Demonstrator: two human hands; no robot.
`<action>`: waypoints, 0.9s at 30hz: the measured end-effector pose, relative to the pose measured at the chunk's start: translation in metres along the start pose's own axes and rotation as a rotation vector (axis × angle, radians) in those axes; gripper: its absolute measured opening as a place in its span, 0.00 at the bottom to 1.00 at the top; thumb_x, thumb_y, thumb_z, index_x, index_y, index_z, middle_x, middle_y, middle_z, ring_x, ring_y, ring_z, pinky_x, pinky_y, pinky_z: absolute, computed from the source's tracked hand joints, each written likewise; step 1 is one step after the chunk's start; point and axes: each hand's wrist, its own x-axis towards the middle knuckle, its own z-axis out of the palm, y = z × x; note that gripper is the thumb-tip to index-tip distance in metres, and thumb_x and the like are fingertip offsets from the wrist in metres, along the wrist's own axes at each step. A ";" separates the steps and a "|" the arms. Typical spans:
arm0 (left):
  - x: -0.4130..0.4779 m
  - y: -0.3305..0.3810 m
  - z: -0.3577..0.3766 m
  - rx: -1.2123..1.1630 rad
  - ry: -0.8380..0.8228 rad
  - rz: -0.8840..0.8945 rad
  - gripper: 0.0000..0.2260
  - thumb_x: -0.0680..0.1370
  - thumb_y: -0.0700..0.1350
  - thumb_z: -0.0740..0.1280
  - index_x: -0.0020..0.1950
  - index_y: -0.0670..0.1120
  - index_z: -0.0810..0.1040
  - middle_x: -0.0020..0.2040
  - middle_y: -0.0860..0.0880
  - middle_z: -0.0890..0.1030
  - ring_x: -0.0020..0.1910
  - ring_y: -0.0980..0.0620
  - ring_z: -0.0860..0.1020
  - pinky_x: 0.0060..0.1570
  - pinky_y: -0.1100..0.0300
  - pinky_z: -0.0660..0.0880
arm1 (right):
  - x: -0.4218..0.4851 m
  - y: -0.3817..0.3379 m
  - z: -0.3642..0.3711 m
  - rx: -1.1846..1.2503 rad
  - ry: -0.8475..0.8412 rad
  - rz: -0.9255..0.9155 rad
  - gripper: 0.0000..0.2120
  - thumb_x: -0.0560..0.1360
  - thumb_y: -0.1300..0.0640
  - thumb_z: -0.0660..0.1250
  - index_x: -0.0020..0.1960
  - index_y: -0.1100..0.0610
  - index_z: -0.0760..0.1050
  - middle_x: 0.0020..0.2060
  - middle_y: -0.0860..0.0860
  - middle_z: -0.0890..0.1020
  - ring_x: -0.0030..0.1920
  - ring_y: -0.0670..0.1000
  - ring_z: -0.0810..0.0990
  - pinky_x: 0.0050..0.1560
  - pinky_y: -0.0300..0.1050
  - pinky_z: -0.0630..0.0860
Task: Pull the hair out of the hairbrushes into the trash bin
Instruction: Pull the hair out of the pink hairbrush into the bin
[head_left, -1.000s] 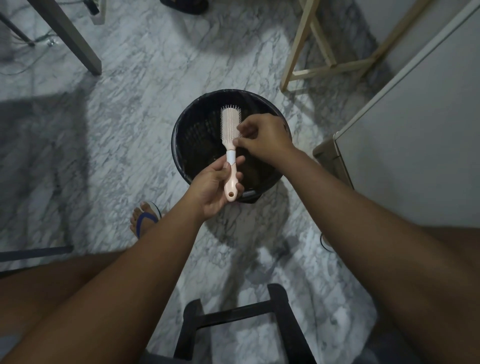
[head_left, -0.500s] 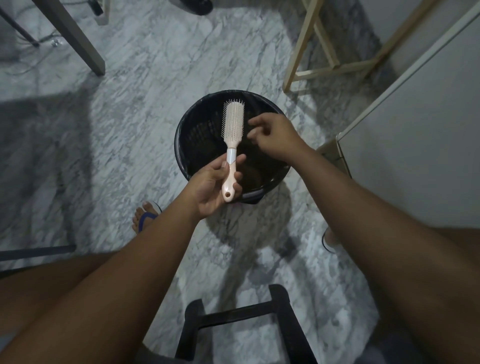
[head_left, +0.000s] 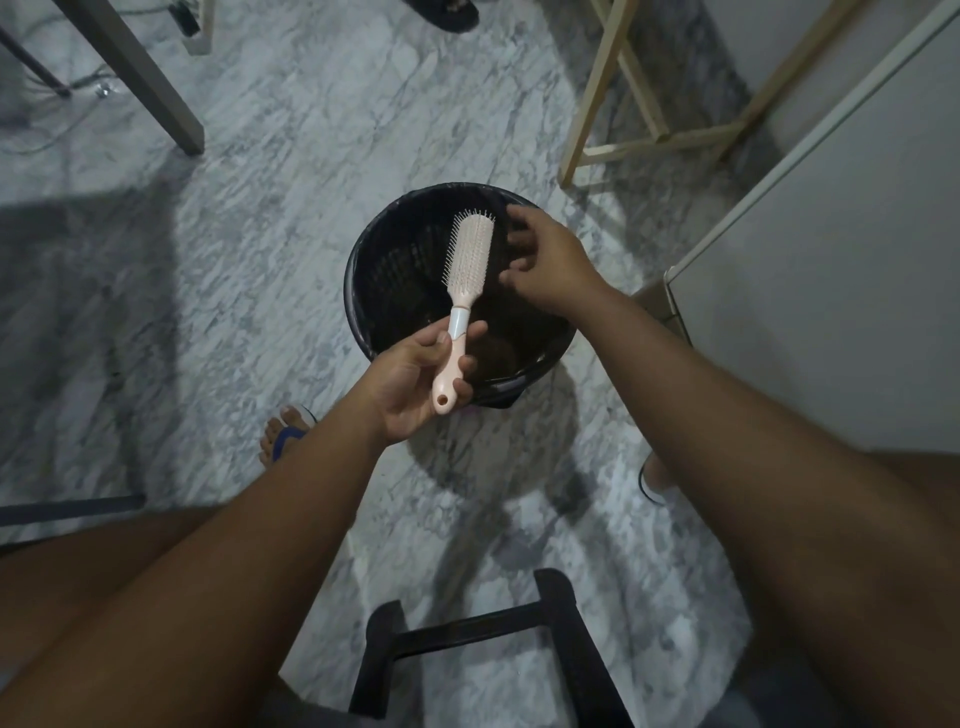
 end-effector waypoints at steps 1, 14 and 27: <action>0.000 0.000 0.001 0.003 -0.012 -0.008 0.18 0.83 0.37 0.54 0.73 0.42 0.69 0.59 0.47 0.82 0.38 0.53 0.74 0.31 0.62 0.73 | 0.003 0.000 0.001 -0.040 -0.005 -0.044 0.39 0.70 0.61 0.75 0.77 0.53 0.64 0.59 0.49 0.78 0.53 0.49 0.82 0.54 0.43 0.80; -0.006 -0.002 -0.002 0.180 0.027 0.019 0.18 0.83 0.37 0.57 0.72 0.46 0.73 0.61 0.49 0.81 0.40 0.52 0.75 0.34 0.59 0.74 | 0.003 -0.027 0.009 0.250 -0.035 0.142 0.32 0.73 0.44 0.74 0.72 0.55 0.69 0.64 0.51 0.75 0.59 0.50 0.79 0.45 0.52 0.86; -0.002 -0.008 0.004 -0.015 -0.063 0.005 0.17 0.83 0.37 0.55 0.71 0.43 0.72 0.59 0.48 0.82 0.40 0.52 0.76 0.33 0.59 0.75 | 0.032 -0.028 0.004 0.438 0.239 0.293 0.14 0.82 0.54 0.62 0.50 0.61 0.82 0.45 0.56 0.86 0.41 0.53 0.84 0.47 0.52 0.83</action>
